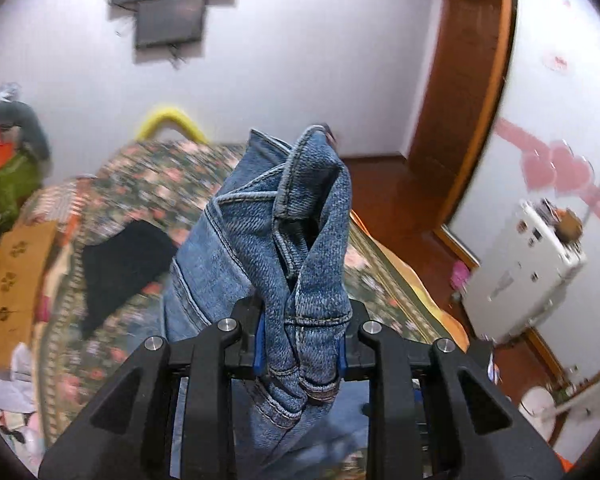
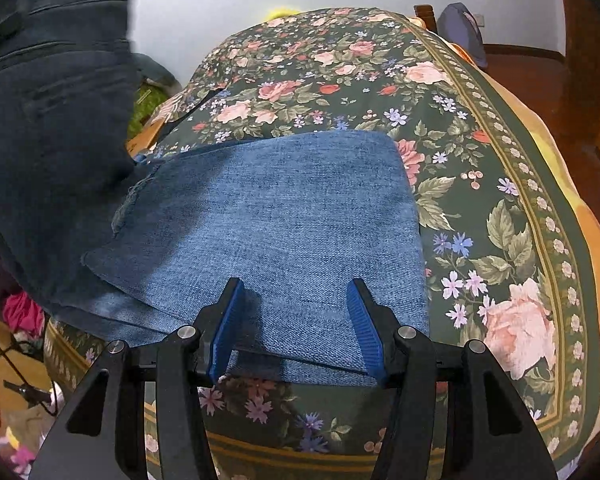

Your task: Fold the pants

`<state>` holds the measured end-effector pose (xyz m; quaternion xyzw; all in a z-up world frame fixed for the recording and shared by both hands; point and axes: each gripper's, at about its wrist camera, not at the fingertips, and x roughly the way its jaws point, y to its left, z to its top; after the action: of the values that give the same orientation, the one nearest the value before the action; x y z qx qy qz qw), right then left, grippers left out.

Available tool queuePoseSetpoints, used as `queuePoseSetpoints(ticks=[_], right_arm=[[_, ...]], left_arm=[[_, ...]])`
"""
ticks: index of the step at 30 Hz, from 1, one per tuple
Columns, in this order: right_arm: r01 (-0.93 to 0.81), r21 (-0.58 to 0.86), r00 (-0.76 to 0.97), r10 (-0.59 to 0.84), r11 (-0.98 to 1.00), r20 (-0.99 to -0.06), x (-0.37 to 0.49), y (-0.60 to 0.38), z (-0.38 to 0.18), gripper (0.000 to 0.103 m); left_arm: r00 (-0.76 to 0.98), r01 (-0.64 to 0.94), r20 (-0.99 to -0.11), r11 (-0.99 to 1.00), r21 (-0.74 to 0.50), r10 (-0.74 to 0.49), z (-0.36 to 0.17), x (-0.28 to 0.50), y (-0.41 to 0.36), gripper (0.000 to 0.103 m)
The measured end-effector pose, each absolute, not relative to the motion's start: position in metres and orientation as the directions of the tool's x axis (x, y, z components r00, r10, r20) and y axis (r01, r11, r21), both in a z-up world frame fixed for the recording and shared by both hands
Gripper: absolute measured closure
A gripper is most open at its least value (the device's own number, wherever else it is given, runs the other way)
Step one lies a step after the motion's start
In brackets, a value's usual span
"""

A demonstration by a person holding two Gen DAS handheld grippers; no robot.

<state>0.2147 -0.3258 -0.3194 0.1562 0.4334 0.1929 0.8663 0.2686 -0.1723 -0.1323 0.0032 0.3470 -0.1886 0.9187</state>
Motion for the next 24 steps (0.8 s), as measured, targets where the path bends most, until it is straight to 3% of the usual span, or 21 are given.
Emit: queuePoseSetpoints(ticks=[10, 17, 20, 21, 22, 24], right_arm=[[-0.199, 0.445, 0.554, 0.475, 0.873, -0.684, 0.213, -0.326, -0.320, 0.053], [-0.157, 0.432, 0.575, 0.438, 0.888, -0.691, 0.190, -0.348, -0.310, 0.055], [-0.114, 0.415, 0.581, 0.400, 0.903, -0.709, 0.177, -0.364, -0.308, 0.055], [-0.103, 0.409, 0.586, 0.388, 0.907, -0.712, 0.172, -0.369, -0.307, 0.055], [-0.088, 0.402, 0.590, 0.373, 0.912, -0.716, 0.166, -0.374, -0.307, 0.055], [-0.071, 0.398, 0.592, 0.360, 0.914, -0.721, 0.160, -0.381, -0.308, 0.055]], left_arm=[[0.434, 0.470, -0.795, 0.859, -0.201, -0.424, -0.222, 0.274, -0.256, 0.078], [0.387, 0.490, -0.830, 0.852, -0.183, -0.401, -0.247, 0.270, -0.268, 0.077], [0.346, 0.487, -0.841, 0.846, -0.218, -0.416, -0.256, 0.272, -0.273, 0.066], [0.327, 0.486, -0.844, 0.842, -0.236, -0.425, -0.259, 0.275, -0.273, 0.056], [0.292, 0.483, -0.845, 0.831, -0.275, -0.449, -0.264, 0.275, -0.275, 0.038], [0.233, 0.453, -0.846, 0.824, -0.341, -0.479, -0.272, 0.277, -0.275, 0.033]])
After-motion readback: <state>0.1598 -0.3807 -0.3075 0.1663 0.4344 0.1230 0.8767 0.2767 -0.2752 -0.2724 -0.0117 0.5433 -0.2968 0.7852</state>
